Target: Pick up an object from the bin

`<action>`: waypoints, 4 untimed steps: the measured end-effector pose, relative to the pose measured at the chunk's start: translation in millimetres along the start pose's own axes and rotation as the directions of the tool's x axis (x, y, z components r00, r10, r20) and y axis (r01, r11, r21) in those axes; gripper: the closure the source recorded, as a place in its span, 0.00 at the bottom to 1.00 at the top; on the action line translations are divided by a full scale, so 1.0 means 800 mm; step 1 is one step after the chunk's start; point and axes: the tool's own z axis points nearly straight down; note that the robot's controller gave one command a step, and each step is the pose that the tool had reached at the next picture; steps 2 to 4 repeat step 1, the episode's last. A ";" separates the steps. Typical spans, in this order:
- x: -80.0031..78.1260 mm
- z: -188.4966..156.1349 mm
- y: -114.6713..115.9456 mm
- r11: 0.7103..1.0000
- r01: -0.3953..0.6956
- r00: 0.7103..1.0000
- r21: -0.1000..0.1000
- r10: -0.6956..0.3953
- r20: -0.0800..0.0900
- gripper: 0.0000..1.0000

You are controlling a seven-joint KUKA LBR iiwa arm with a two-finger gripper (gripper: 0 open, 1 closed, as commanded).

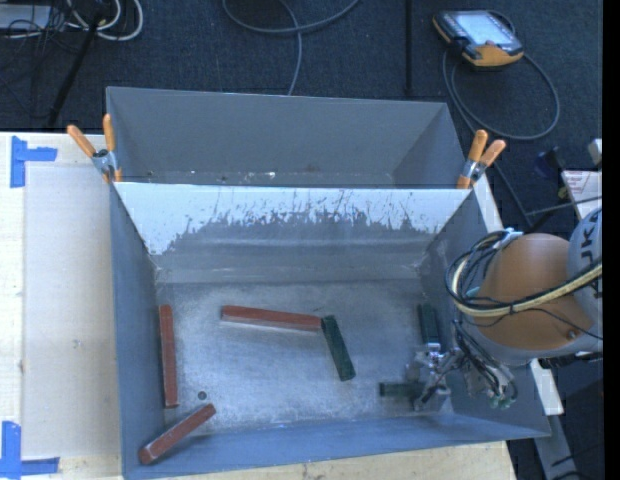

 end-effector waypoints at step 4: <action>-0.041 -0.166 0.027 1.000 0.015 1.000 0.000 -0.015 0.001 1.00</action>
Offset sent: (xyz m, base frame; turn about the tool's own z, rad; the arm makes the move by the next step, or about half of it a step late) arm 0.0000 0.0000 0.0000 0.0000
